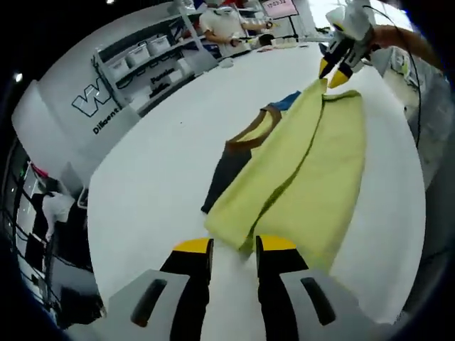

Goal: Fold the garment on the visible template until the final outline fits inside the template.

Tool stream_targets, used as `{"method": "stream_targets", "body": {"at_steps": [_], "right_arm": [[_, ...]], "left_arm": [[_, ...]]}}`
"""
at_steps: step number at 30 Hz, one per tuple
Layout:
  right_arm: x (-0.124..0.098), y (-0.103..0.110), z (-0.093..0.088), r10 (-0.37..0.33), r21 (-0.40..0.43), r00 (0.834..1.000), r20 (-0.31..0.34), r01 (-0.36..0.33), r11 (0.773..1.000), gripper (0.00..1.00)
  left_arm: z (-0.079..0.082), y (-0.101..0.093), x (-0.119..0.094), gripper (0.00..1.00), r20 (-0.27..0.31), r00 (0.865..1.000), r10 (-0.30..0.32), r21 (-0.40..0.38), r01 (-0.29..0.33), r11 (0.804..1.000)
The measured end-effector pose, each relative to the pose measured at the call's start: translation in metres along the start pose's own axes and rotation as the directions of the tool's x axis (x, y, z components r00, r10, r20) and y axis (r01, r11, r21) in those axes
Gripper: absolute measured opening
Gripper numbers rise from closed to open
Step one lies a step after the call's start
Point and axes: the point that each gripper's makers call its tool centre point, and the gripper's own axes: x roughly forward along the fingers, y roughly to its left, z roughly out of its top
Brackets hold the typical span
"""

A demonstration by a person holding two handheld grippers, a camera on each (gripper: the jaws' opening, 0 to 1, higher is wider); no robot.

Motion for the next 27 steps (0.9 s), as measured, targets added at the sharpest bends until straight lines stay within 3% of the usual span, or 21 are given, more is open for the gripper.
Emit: {"method": "stream_targets", "body": {"at_steps": [5,10,16,18,22,27], "right_arm": [[0.005,0.001,-0.009,0.013,-0.042,0.999,-0.032,-0.014,0.999,0.15],[0.010,-0.006,-0.012,-0.025,-0.133,0.998,-0.053,0.018,0.991,0.13],[0.020,-0.011,-0.016,-0.041,-0.142,0.997,-0.071,0.030,0.989,0.04],[0.021,-0.016,-0.019,-0.060,-0.131,0.995,-0.084,0.048,0.990,0.00],[0.015,-0.024,-0.008,-0.083,-0.096,0.995,-0.047,0.079,0.992,0.00],[0.005,-0.041,0.015,-0.117,-0.013,0.993,0.035,0.117,0.993,0.00]], "left_arm": [[-0.001,0.001,0.007,0.26,-0.013,1.000,0.008,0.083,-0.007,0.997],[-0.004,0.002,0.015,0.25,-0.018,1.000,0.013,0.153,-0.010,0.988],[-0.002,0.002,0.022,0.13,-0.001,1.000,0.010,0.219,-0.009,0.976],[-0.003,0.001,0.024,0.05,0.000,1.000,0.001,0.217,-0.001,0.976],[-0.002,0.002,0.025,0.05,0.005,1.000,-0.004,0.211,0.003,0.978],[0.011,0.020,0.022,0.05,0.071,0.997,0.027,0.100,-0.034,0.994]]}}
